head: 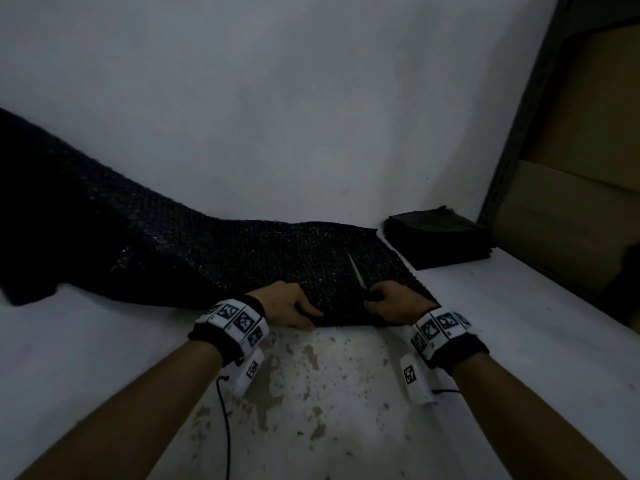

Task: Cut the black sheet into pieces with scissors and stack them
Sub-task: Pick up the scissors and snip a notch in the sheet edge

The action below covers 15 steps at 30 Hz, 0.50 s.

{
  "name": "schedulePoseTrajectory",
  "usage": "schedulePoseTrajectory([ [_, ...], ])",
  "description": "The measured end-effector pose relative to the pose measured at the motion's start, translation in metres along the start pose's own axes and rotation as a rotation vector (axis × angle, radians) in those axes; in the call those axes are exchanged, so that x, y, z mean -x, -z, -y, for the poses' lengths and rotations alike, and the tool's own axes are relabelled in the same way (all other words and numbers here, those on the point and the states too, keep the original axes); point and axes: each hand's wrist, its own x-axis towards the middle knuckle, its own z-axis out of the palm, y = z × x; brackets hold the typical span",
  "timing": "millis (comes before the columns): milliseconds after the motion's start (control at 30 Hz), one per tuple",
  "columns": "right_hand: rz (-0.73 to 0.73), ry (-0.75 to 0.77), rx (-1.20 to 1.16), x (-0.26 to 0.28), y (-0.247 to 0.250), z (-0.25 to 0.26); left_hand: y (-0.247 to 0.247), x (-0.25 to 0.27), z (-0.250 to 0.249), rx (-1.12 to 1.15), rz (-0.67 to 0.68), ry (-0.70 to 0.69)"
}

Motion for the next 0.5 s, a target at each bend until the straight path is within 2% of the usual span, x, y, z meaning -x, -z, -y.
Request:
schedulePoseTrajectory([
  [133,-0.009,0.017,-0.028,0.003,-0.002,-0.005,-0.009,-0.001,0.000,0.069,-0.047,-0.025],
  [233,0.037,0.039,-0.230,0.015,0.001,0.004,-0.012,-0.002,0.000,0.126,-0.055,-0.014],
  [367,0.200,-0.049,-0.609,0.041,0.004,0.019,-0.013,-0.006,-0.002,0.186,-0.061,0.035],
  [500,0.396,-0.082,-0.712,0.067,0.002,0.019,-0.014,-0.010,-0.007,0.199,-0.075,0.047],
])
